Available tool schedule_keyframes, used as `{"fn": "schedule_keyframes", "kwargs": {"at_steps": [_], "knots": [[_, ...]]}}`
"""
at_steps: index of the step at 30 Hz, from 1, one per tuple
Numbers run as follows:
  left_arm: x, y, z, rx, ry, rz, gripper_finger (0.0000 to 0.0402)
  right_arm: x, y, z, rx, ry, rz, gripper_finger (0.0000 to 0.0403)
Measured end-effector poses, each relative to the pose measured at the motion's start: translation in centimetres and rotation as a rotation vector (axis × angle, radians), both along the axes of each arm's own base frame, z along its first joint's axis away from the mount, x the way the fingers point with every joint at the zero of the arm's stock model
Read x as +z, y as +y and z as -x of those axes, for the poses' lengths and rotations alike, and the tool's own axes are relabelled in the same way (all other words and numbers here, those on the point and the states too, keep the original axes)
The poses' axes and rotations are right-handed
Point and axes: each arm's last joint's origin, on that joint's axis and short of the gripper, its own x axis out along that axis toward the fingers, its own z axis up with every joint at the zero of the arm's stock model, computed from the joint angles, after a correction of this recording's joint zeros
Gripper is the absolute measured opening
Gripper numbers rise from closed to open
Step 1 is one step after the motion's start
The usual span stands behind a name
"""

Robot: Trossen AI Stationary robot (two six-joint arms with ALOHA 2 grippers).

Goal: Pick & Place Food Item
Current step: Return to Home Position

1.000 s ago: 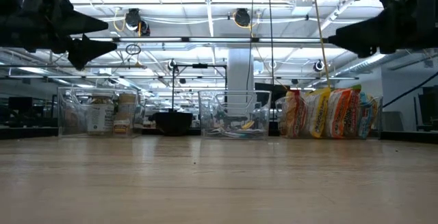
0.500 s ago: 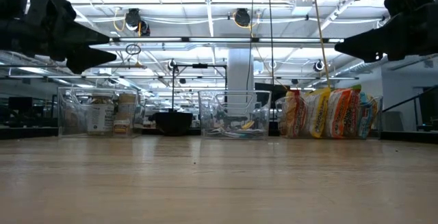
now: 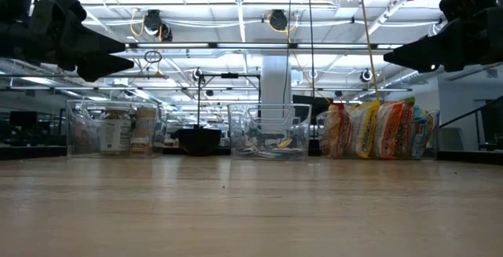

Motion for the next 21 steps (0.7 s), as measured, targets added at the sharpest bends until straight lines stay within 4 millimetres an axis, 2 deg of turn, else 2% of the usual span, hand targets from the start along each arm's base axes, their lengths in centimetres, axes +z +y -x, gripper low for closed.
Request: {"fn": "schedule_keyframes", "kwargs": {"at_steps": [21], "knots": [[0.31, 0.01, -0.02, 0.003, -0.042, 0.009, 0.0335, 0.51, 0.0, -0.01, 0.001, -0.053, -0.011, 0.0201]]}}
